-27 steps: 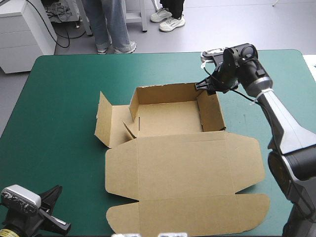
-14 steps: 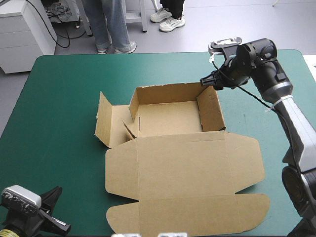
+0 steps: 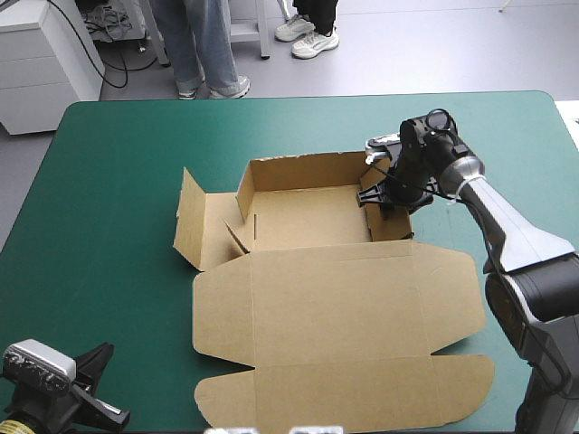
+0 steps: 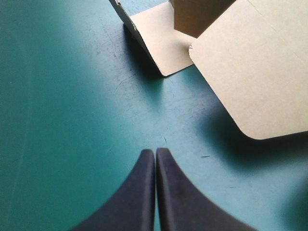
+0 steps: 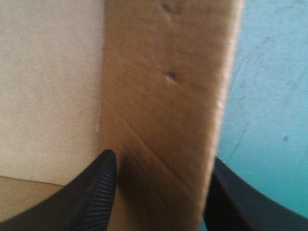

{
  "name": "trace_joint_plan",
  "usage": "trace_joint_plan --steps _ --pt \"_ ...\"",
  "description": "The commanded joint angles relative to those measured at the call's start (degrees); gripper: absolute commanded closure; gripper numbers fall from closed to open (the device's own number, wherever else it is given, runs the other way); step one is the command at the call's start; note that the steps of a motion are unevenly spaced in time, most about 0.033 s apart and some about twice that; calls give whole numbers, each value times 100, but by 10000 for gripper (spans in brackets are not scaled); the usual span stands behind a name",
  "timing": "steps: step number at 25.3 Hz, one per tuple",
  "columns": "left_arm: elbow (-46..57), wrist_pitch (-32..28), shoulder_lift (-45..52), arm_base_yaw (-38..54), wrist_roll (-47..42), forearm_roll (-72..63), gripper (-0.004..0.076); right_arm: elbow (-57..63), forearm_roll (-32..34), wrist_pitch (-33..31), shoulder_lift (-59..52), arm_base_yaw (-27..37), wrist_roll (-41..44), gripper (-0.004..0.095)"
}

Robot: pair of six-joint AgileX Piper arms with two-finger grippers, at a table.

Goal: Fold the box

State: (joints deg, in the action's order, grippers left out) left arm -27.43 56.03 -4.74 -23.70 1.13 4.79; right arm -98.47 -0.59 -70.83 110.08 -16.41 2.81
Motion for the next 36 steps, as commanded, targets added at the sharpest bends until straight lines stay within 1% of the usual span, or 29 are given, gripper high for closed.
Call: trace_joint_plan --steps 1,3,4,9,13,16,19,21,23,25,29,30,31,32,34,36 --pt "-140 -362 -80 13 -61 6 732 -137 -69 -87 -153 16 -47 482" --pt "-140 -362 -80 13 -61 6 732 -137 -43 -87 -130 16 -47 692" --pt "-140 -362 -80 13 -61 6 732 -137 0 -87 -130 16 -47 924" --pt "-140 -362 -80 13 -61 -20 732 -299 5 -87 -372 16 -43 926" --pt "-140 -362 -80 13 -61 -20 732 -726 7 -87 -1146 16 -53 926" --pt "-140 -362 -80 13 -61 -20 732 -805 200 -87 -1696 16 -53 926" --pt "-140 -362 -80 13 -65 -9 731 -805 527 -87 -2175 16 -53 926" --pt "-140 -362 -80 13 -65 -9 716 -805 731 -87 -2456 16 -53 926" --pt "-140 -362 -80 13 -65 -9 668 -805 841 -87 -2686 16 -31 926" --pt "-140 -362 -80 13 -113 -9 589 -805 896 -87 -2839 16 -31 926" --pt "-140 -362 -80 13 -113 3 347 -805 896 -87 -3037 16 -31 926" --pt "-140 -362 -80 13 -113 3 293 -805 896 -87 -3048 16 -31 926" --pt "-140 -373 -80 13 -157 3 261 -805 896 -87 -3054 16 -31 926" --pt "-140 -397 -80 13 -230 3 237 -805 896 -87 -3063 16 -31 926" --pt "-140 -567 -80 13 -349 -83 241 -794 896 -87 -3063 16 -31 926" --pt "-140 -882 -80 13 -428 -299 244 -794 872 -87 -3053 16 -31 926"
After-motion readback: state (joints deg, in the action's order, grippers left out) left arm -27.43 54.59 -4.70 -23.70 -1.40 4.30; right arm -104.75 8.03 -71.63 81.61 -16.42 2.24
